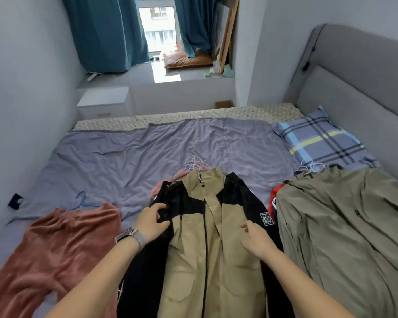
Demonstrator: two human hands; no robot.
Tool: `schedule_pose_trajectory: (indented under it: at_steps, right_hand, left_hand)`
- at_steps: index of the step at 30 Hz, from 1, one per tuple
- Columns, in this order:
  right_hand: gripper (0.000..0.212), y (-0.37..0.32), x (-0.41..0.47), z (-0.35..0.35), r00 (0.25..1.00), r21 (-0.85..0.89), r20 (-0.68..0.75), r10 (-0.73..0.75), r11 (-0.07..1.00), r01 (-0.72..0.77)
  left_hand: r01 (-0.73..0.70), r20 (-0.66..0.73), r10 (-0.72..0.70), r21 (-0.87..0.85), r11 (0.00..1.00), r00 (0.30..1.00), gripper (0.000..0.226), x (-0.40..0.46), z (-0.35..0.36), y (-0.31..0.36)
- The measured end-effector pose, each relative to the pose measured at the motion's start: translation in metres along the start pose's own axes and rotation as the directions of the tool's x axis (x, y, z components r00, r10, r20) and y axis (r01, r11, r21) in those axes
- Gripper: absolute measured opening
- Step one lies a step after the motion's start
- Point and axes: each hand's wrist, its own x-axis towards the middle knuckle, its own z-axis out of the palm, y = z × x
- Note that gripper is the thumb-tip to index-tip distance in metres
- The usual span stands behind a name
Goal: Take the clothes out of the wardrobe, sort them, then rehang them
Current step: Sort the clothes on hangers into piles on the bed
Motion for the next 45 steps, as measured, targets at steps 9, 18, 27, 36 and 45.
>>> schedule_pose_trajectory:
  at_steps: [9, 18, 27, 36, 45]
  right_hand:
    - [0.045, 0.047, 0.139, -0.048, 0.993, -0.196, 0.092, -0.075, 0.976, 0.092]
    - [0.044, 0.047, 0.253, -0.014, 0.987, -0.164, 0.099, -0.123, 0.977, 0.138]
    - [0.092, 0.005, 0.350, 0.004, 0.995, -0.195, 0.047, -0.085, 0.976, 0.092]
    - [0.084, 0.009, 0.382, 0.039, 0.981, -0.233, 0.195, 0.007, 0.972, 0.039]
    - [0.030, 0.014, 0.308, 0.026, 0.956, 0.209, -0.253, -0.151, 0.956, 0.207]
  left_hand:
    - [0.097, -0.009, -0.097, 0.032, 0.995, 0.995, 0.058, 0.077, 0.069, 0.055]
    - [0.153, -0.035, -0.152, 0.035, 0.988, 0.988, 0.054, 0.119, 0.085, 0.040]
    - [0.203, -0.102, -0.211, -0.083, 0.976, 0.972, 0.052, 0.145, 0.107, 0.013]
    - [0.226, -0.126, -0.247, -0.161, 0.961, 0.961, 0.050, 0.153, 0.113, 0.002]
    - [0.174, -0.174, -0.205, -0.179, 0.968, 0.963, 0.050, 0.149, 0.106, -0.001]
